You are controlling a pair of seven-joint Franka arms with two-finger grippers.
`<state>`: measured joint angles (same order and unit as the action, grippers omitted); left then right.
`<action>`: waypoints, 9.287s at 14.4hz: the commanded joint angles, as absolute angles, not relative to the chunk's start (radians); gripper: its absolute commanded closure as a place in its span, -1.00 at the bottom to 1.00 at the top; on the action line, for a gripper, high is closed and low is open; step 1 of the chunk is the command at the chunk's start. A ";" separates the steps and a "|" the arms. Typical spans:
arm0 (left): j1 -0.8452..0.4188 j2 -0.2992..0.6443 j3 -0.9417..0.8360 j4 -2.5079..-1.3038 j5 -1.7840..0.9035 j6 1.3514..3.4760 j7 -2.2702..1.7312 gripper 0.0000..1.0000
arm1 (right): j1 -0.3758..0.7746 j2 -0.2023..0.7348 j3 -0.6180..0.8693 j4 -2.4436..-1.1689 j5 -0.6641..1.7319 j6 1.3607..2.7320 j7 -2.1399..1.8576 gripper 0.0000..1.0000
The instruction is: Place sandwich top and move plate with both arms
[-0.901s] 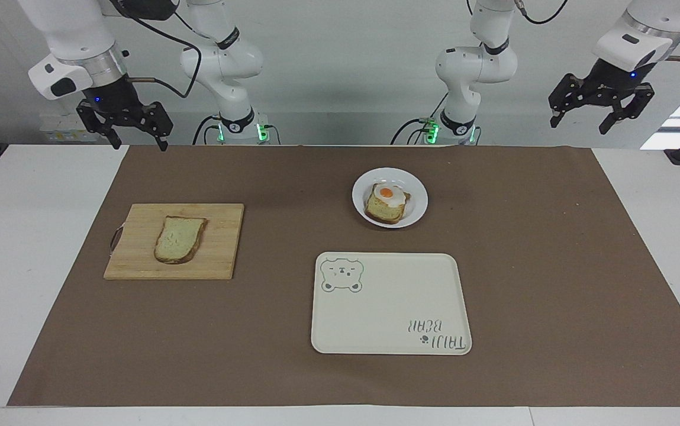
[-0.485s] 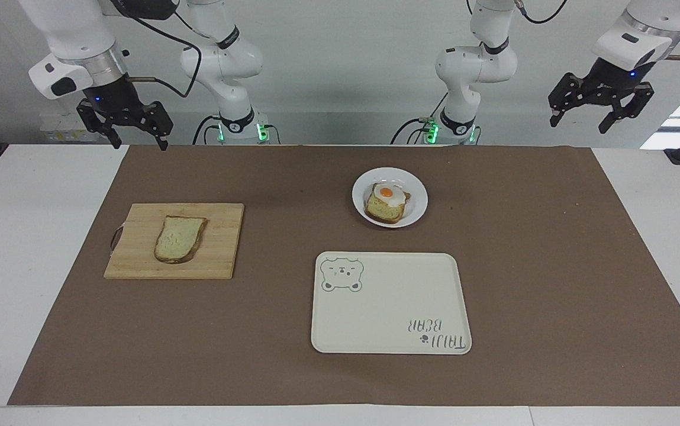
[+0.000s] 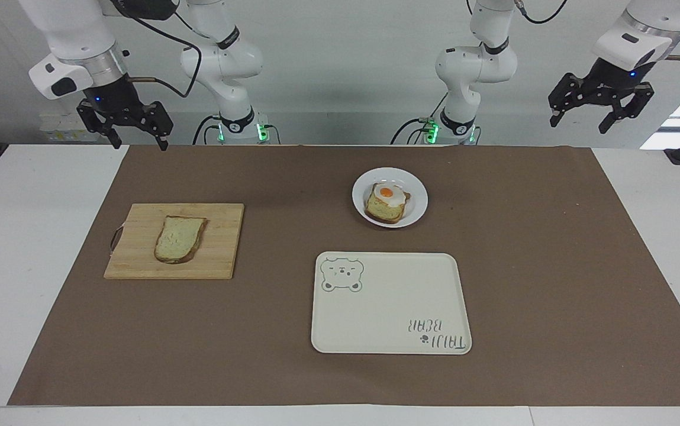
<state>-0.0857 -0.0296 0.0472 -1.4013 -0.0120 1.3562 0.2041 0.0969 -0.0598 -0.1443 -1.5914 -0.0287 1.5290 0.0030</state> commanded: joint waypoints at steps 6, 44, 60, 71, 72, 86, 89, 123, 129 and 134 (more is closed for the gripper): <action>-0.083 -0.057 0.045 -1.431 -0.002 1.348 0.196 -1.00 | 0.087 -0.086 -0.138 -1.626 -0.029 1.546 -0.014 -1.00; -0.084 -0.057 0.044 -1.431 -0.002 1.347 0.196 -1.00 | -0.018 -0.092 -0.149 -1.857 -0.014 1.744 -0.156 -1.00; -0.083 -0.057 0.044 -1.431 -0.002 1.347 0.196 -1.00 | -0.118 0.169 -0.149 -1.994 0.184 2.107 -0.331 -1.00; -0.084 -0.057 0.044 -1.431 -0.002 1.345 0.195 -1.00 | -0.170 0.255 -0.150 -2.059 0.333 2.204 -0.489 -1.00; -0.084 -0.057 0.044 -1.431 -0.002 1.347 0.195 -1.00 | -0.170 0.256 -0.150 -2.059 0.333 2.204 -0.488 -1.00; -0.086 -0.057 0.044 -1.430 -0.002 1.350 0.193 -1.00 | -0.156 0.255 -0.150 -2.063 0.370 2.195 -0.451 1.00; -0.087 -0.057 0.044 -1.431 -0.002 1.351 0.193 -1.00 | -0.153 0.258 -0.150 -2.059 0.370 2.194 -0.459 1.00; -0.091 -0.057 0.044 -1.433 -0.002 1.348 0.189 -1.00 | -0.138 0.092 -0.100 -1.795 0.377 1.557 -0.436 1.00; -0.091 -0.057 0.044 -1.433 -0.002 1.348 0.189 -1.00 | 0.009 0.083 -0.098 -1.812 0.376 1.563 -0.266 1.00; -0.091 -0.058 0.044 -1.433 -0.002 1.348 0.189 -1.00 | 0.136 0.075 -0.098 -1.833 0.376 1.601 -0.100 1.00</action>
<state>-0.0859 -0.0297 0.0444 -1.4024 -0.0120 1.3517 0.1997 0.0942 0.1022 -0.0952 -1.8005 0.3485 1.5733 -0.1698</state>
